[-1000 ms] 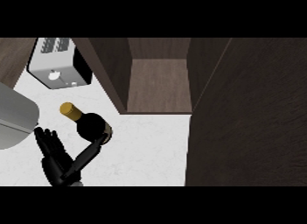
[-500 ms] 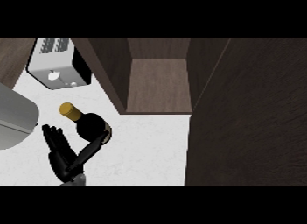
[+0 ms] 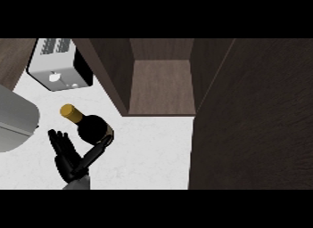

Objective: Pick up the wine, place it into the cabinet and close the cabinet

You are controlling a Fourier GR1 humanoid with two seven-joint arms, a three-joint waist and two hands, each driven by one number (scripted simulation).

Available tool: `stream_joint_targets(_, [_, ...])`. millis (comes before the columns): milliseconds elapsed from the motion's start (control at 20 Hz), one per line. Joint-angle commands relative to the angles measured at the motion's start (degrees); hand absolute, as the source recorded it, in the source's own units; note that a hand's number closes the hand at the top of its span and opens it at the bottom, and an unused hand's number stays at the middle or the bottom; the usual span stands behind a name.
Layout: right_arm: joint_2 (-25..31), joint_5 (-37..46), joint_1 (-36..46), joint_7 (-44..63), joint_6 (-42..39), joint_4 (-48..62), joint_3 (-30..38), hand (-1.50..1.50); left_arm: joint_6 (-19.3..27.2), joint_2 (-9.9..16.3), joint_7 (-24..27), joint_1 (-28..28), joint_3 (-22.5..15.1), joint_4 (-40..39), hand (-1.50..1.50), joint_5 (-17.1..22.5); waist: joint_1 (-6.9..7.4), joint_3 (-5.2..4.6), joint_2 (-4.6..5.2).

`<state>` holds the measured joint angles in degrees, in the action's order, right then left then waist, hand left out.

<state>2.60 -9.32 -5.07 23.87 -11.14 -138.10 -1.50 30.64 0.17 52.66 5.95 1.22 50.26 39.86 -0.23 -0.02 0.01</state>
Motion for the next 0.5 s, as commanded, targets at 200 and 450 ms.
stream_joint_targets(200, [0.05,-0.29,0.34,1.86,0.21,-1.81,-0.40,-1.50,-9.73,-0.16,8.35,5.23,-0.59,-10.85,-1.50,8.04,-0.17,-0.02,0.04])
stream_joint_targets(450, [-0.21,-0.56,0.49,3.18,1.15,-2.81,0.23,-1.50,-11.72,-0.16,11.28,8.35,-0.91,-16.85,-1.50,10.06,-0.16,-0.02,0.02])
